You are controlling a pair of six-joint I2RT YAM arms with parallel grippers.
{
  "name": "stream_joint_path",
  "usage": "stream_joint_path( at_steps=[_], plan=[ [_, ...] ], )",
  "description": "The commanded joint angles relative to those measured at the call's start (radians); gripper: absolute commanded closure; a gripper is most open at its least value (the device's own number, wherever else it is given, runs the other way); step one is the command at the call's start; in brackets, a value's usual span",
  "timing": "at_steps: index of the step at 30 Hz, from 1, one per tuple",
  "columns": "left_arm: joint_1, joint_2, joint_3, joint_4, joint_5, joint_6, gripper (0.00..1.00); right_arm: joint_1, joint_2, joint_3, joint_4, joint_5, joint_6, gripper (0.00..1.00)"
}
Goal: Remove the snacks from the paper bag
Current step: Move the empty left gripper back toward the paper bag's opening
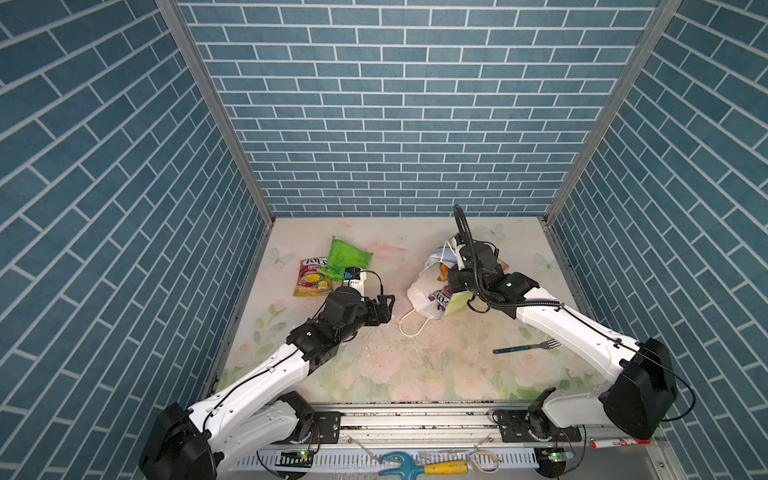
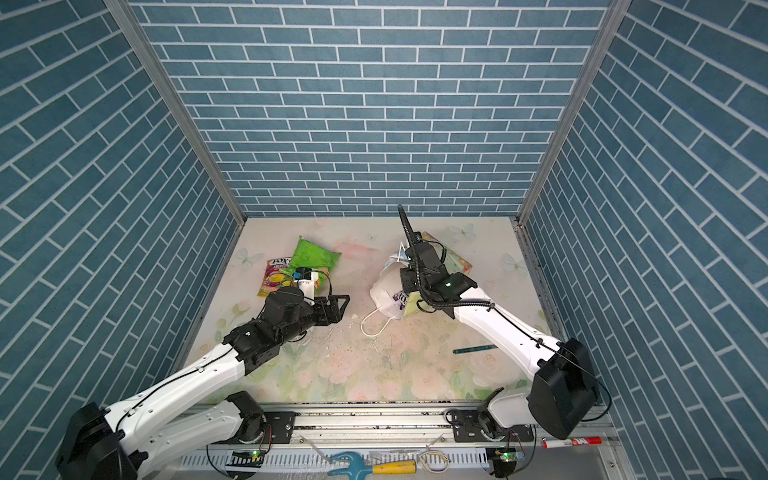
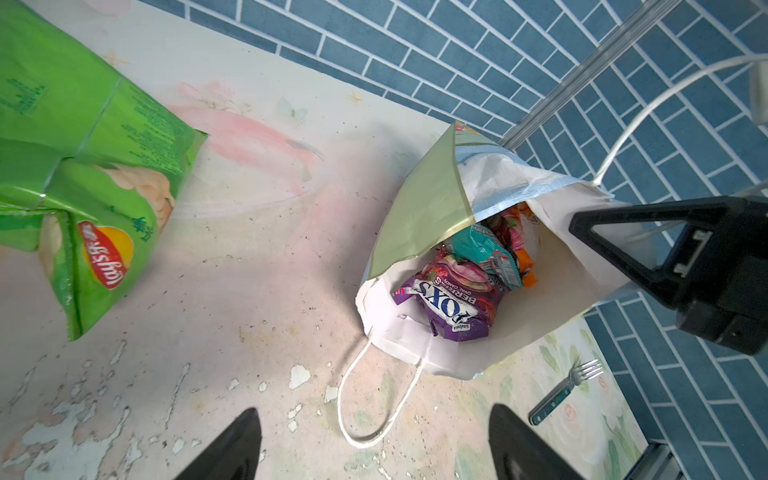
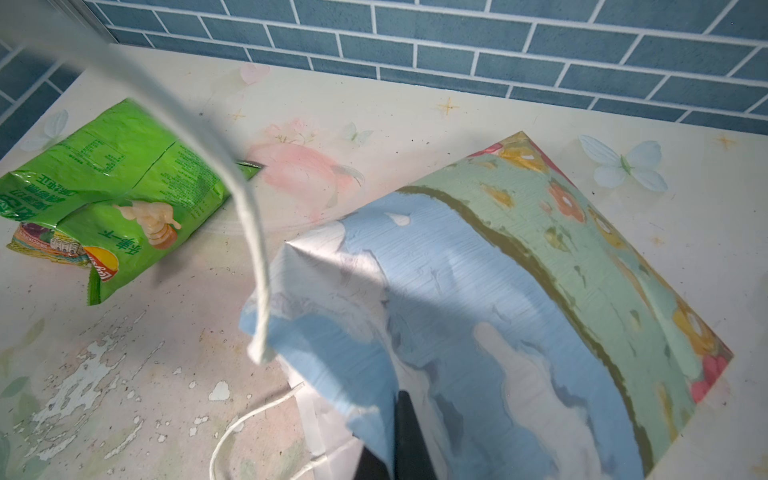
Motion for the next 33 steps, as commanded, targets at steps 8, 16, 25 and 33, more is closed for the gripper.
stream_joint_path(
  at_steps=[8,16,25,33],
  plan=[
    [-0.076,0.079,0.034,0.093,0.028,-0.010,0.25,-0.002,-0.027,0.045,-0.075,0.028,0.010,1.00],
    [-0.101,0.118,0.071,0.100,0.034,-0.007,0.33,-0.001,-0.022,0.093,-0.096,0.046,0.004,1.00],
    [-0.104,0.163,0.123,0.113,0.050,0.005,0.35,-0.001,-0.039,0.121,-0.104,0.062,0.001,1.00],
    [-0.119,0.264,0.169,0.190,0.103,-0.007,0.39,-0.002,-0.054,0.113,-0.096,0.040,0.003,1.00]
  ],
)
